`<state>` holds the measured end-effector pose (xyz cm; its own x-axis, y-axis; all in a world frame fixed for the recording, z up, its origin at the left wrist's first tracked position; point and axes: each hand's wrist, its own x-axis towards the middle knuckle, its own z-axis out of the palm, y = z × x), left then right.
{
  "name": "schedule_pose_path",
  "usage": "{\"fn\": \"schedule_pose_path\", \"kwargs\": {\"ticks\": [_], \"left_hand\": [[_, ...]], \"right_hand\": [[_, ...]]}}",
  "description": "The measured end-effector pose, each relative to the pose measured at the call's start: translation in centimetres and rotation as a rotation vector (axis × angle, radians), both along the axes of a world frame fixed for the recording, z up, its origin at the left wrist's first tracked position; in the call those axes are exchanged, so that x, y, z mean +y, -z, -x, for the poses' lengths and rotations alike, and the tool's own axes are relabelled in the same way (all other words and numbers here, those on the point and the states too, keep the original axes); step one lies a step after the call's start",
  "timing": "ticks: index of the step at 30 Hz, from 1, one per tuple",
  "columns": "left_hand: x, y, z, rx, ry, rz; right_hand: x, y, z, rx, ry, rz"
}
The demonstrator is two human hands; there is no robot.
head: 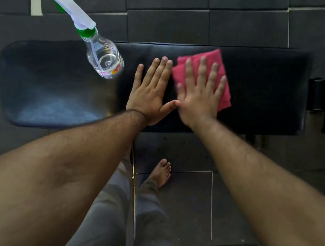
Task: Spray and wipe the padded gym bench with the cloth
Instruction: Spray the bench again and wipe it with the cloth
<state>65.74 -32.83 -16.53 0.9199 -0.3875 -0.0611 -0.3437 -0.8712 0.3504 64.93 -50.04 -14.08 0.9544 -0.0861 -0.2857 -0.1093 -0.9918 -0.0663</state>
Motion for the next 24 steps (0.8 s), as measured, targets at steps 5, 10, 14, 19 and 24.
{"fn": "schedule_pose_path", "kwargs": {"ticks": [5,10,14,19,24], "left_hand": [[0.6,-2.5,0.3,0.076,-0.02,0.284],[2.1,-4.9,1.0,-0.007,-0.263,0.59],[3.8,-8.5,0.5,-0.146,-0.883,0.795],[7.2,-11.1,-2.2,-0.266,-1.224,0.852],[7.4,-12.2,-4.1,-0.237,-0.942,0.733]], "right_hand": [[0.3,-0.1,8.6,0.059,-0.219,-0.061],[2.1,0.0,5.0,0.128,-0.061,-0.092],[4.0,-1.6,3.2,0.147,0.066,-0.11],[6.3,-4.5,4.7,0.007,0.127,-0.106],[7.3,-4.9,5.5,0.071,0.2,-0.097]]}}
